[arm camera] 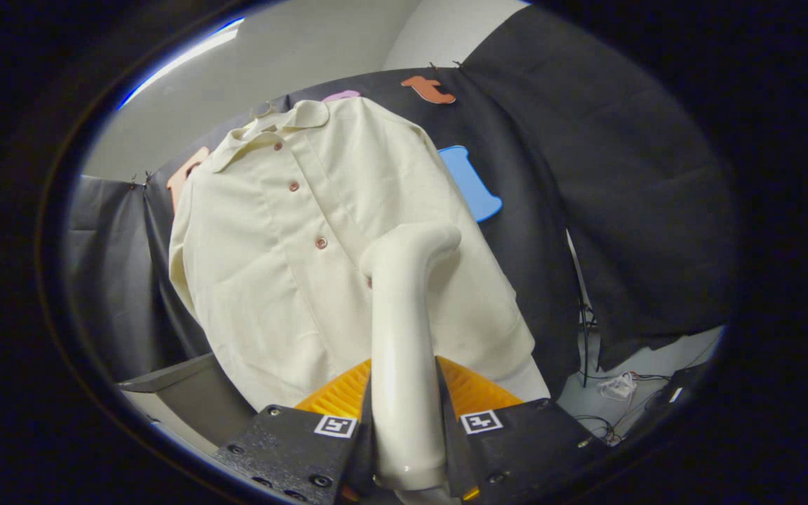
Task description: Iron the clothes twice with a garment steamer, once on the left side and once on the right side.
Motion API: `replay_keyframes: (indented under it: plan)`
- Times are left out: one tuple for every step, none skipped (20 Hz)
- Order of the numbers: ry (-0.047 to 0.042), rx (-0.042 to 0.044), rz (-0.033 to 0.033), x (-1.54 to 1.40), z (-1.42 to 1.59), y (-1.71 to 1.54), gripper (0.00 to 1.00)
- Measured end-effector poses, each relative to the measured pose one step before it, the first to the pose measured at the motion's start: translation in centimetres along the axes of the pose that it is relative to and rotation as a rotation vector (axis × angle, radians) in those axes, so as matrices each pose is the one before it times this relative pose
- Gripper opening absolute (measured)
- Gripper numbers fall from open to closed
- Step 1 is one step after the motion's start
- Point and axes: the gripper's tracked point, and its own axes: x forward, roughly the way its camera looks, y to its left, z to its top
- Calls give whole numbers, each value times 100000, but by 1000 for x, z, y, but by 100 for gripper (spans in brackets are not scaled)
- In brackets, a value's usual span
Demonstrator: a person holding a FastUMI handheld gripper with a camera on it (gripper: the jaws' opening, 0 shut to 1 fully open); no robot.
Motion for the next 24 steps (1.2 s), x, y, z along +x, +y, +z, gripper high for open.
replay_keyframes:
  plan:
    - [807, 861, -265, -446, -463, -189, 40]
    - [-254, 618, -11, -465, -221, -249, 40]
    - [599, 288, -18, -422, -367, -109, 40]
    - [658, -42, -305, -366, -477, -195, 40]
    - [-11, 131, -184, -326, -275, -85, 40]
    - [617, 154, 157, -449, -385, -38, 40]
    - [322, 399, 34, -426, -321, -29, 40]
    - [-320, 626, 305, -426, -225, 158, 40]
    - [393, 369, 547, -409, -317, 251, 40]
    - [571, -176, 359, -321, -390, 180, 40]
    - [106, 119, 344, -429, -220, 268, 40]
    - [530, 2190, 923, -553, -138, 416, 39]
    - [51, 3569, 1762, -516, 34, 830, 39]
    - [-648, 2936, 2113, -535, 186, 997, 40]
    - [-251, 563, 1718, -423, 77, 924, 40]
    - [-326, -1028, 738, -386, -89, 781, 39]
    - [-171, -1252, 933, -368, 88, 859, 39]
    - [-307, -523, 1591, -626, 168, 1127, 39]
    - [-350, 159, 1812, -476, 196, 1210, 39]
    - [-162, 321, 1814, -585, 125, 1303, 39]
    - [-519, -274, 2026, -433, 186, 1427, 39]
    - [29, -1498, 1747, -357, 40, 1357, 39]
    - [-489, -1757, 1087, -254, 149, 1348, 39]
    - [-34, -1125, 1185, -420, 135, 1426, 39]
